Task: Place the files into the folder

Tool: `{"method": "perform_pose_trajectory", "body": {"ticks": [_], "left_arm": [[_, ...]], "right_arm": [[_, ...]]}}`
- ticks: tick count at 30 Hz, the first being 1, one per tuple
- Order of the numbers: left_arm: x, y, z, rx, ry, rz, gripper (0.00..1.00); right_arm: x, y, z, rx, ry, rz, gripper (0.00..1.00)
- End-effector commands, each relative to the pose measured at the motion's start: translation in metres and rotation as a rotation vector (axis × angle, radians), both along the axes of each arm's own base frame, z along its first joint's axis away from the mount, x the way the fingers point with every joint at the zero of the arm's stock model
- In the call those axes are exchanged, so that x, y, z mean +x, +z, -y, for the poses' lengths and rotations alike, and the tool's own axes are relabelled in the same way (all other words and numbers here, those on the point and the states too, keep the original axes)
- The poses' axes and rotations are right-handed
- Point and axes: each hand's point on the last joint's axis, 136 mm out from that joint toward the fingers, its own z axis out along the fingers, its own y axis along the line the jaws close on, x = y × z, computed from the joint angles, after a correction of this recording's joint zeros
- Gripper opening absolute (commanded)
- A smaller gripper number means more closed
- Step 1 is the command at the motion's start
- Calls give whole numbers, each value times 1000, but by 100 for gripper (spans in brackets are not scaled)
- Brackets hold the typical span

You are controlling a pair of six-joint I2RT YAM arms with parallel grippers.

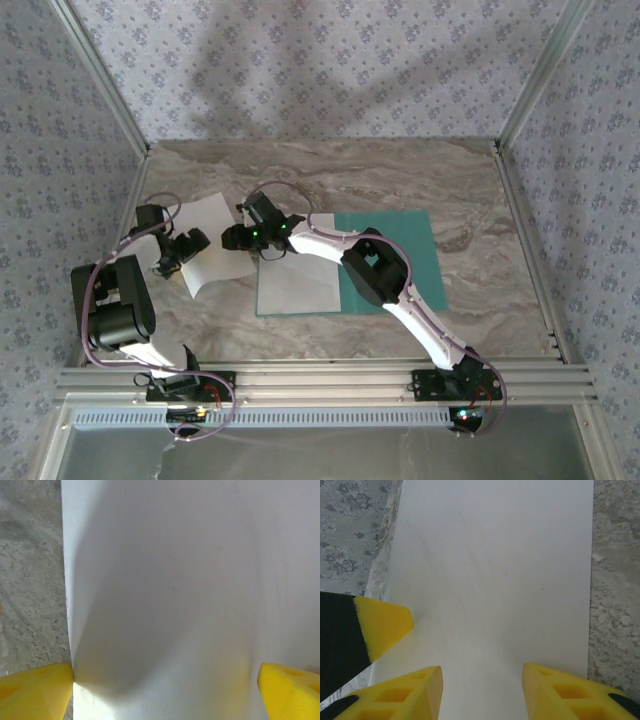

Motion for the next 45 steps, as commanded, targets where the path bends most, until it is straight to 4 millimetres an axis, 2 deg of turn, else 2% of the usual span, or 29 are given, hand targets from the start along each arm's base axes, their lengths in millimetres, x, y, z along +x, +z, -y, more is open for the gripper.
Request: {"method": "perform_pose_trajectory", "body": {"ticks": [1, 13, 25, 28, 34, 37, 42, 45], "left_arm": [[1, 6, 11, -53, -5, 22, 90], [4, 0, 16, -99, 9, 8, 73], [8, -4, 17, -128, 29, -11, 53], [10, 0, 18, -139, 33, 0, 51], [14, 11, 25, -186, 32, 35, 46], [16, 18, 30, -216, 30, 59, 43], [17, 29, 38, -264, 24, 98, 40], [17, 37, 43, -287, 17, 116, 39]], "right_arm": [[-47, -39, 5, -99, 52, -157, 47], [-45, -29, 3, -68, 50, -160, 47], [-41, 0, -3, 6, 91, -138, 47], [-37, 16, 1, 25, 96, -142, 47], [-32, 75, 21, 105, 115, -129, 47], [-30, 105, 40, 148, 126, -111, 47], [-22, 152, 87, 213, 96, -50, 47], [-23, 172, 114, 253, 66, -41, 47]]}}
